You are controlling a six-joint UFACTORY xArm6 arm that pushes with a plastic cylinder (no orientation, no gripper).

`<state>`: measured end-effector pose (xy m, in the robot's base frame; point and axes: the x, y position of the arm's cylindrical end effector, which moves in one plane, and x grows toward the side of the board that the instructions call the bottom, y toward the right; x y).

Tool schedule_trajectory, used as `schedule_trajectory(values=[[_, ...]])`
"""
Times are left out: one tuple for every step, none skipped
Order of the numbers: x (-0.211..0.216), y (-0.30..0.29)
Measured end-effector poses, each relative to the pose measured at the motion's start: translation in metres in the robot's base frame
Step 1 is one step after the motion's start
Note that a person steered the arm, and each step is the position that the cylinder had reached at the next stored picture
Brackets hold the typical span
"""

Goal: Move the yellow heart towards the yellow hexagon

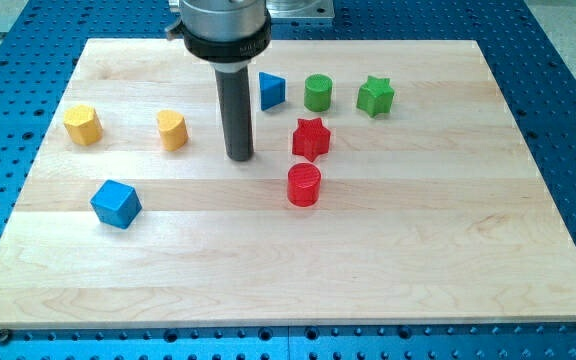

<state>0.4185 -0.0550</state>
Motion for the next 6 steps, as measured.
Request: schedule_trajectory(values=[[-0.017,-0.046],[-0.046,-0.079],[-0.045,-0.106],[0.009,-0.089],[0.079,-0.022],[0.156,-0.082]])
